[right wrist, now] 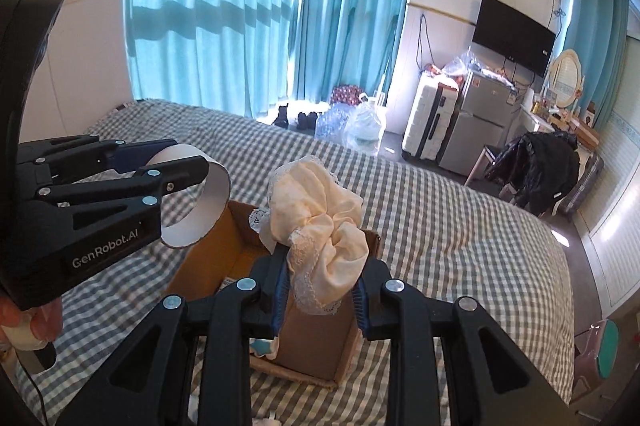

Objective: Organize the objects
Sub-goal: 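Lower tape roll and cloth into the box and open both tools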

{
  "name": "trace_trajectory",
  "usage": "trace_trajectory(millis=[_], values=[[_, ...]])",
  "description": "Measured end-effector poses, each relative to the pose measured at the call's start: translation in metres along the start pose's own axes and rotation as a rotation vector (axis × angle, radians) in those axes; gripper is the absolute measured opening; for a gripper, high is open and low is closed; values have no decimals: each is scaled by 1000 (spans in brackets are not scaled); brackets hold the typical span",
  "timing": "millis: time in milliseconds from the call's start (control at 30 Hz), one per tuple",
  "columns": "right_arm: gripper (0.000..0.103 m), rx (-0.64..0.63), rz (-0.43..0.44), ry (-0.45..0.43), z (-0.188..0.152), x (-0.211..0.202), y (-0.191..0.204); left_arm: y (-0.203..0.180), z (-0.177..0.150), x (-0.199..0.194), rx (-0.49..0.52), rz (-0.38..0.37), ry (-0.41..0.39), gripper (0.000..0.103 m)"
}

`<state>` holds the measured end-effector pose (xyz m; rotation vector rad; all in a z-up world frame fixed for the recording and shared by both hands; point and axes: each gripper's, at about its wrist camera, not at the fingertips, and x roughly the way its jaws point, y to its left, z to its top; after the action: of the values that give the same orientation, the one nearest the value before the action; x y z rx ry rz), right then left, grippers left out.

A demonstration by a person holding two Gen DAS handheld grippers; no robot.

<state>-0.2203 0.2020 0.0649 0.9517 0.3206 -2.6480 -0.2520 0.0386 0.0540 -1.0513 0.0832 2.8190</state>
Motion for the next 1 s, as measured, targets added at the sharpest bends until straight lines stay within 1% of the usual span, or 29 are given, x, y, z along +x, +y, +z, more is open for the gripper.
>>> trace_trajectory(millis=[67,133,300,467,633,667,700,733,767,800,833,867,933,967,1000], values=[[26,3,-1,27,-6,21,-4,-1,-6,16,17,22,15,30],[26,10,2,53,-13,41,-6,-3,-14,32,24,21,40,30],[25,23,19,100,-29,74,-11,0,-34,70,13,21,91,30],[25,39,19,137,-41,98,-21,5,-47,100,-4,10,136,30],[25,80,41,158,-53,113,-30,5,-60,117,-16,-18,148,31],[29,91,47,154,-54,112,-32,5,-61,118,-20,-21,150,32],[36,113,66,159,-55,113,-35,5,-62,118,-26,-17,153,32],[62,130,80,165,-54,112,-38,5,-61,116,-28,-13,151,33],[82,147,93,159,-54,109,-39,5,-59,112,-26,-13,142,36],[85,162,101,138,-53,102,-42,5,-57,107,-25,-11,128,45],[85,169,105,122,-50,95,-46,7,-54,101,-26,-9,117,53],[86,172,107,107,-47,88,-48,9,-51,95,-26,-9,105,56],[87,177,84,78,-43,70,-54,11,-44,81,-26,3,87,66],[87,179,69,65,-41,62,-58,12,-40,74,-27,12,80,68],[87,182,56,52,-39,52,-61,15,-38,64,-33,22,67,75]])
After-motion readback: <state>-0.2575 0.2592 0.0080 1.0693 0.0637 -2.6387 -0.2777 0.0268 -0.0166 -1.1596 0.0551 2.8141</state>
